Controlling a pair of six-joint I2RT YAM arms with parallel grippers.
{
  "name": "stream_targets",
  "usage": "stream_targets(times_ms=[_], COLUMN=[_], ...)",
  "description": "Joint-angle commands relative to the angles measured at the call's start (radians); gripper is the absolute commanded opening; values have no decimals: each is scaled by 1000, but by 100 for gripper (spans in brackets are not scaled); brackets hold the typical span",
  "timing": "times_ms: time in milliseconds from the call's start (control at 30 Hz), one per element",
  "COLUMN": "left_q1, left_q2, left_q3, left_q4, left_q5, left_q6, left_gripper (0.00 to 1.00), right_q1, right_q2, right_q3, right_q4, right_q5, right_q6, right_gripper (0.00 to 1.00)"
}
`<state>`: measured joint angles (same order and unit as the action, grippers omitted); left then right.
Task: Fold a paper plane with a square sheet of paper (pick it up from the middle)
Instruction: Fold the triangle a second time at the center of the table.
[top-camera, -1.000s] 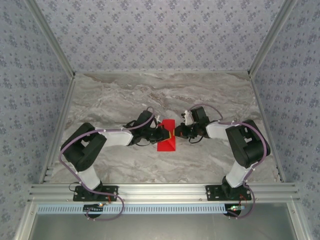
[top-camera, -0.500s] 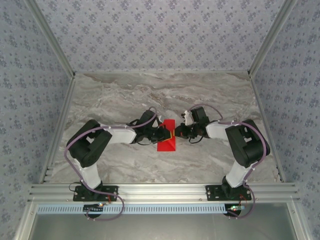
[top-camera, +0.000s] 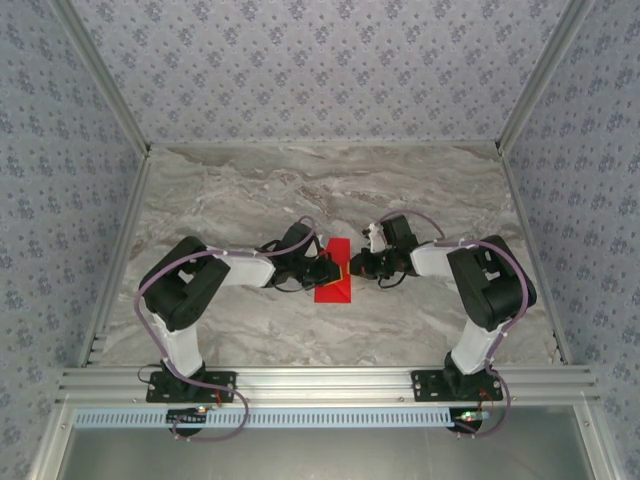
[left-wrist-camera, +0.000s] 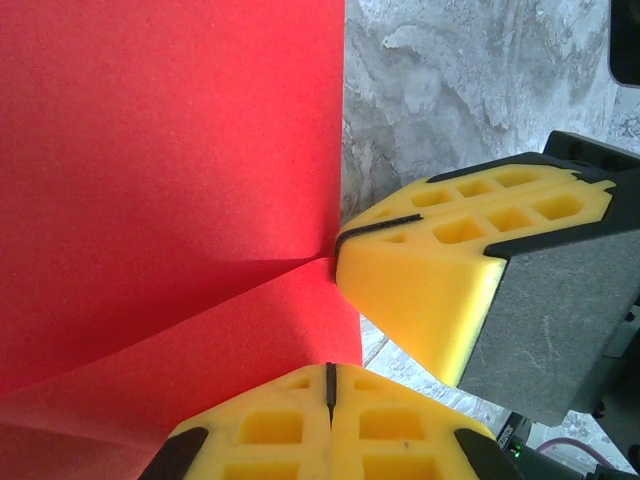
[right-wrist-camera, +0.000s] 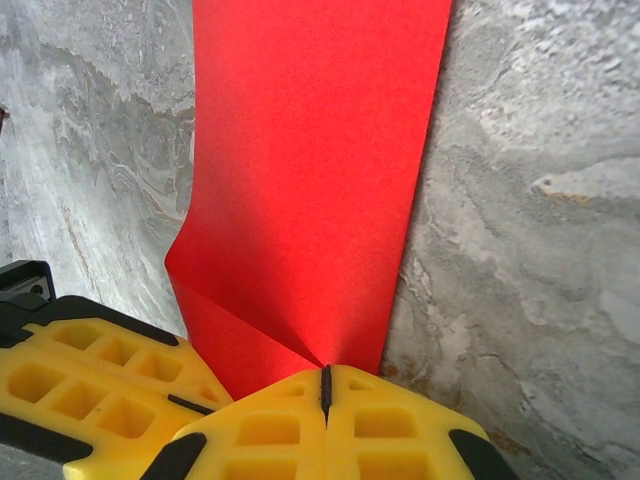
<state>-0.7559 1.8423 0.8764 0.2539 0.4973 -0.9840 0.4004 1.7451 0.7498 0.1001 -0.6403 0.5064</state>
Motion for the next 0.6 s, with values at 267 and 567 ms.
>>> stream_targets(times_ms=[267, 567], left_q1=[-8, -8], left_q2=[11, -25], left_q3=[26, 18], left_q4=[-16, -25], left_q5=[-10, -11], left_q6=[21, 30], left_gripper=[2, 2], right_q1=[-7, -6], right_q2=[35, 42], right_q3=[30, 46], right_q4=[-20, -25], right_q5=[21, 23], right_q6=[-22, -28], right_gripper=[4, 4])
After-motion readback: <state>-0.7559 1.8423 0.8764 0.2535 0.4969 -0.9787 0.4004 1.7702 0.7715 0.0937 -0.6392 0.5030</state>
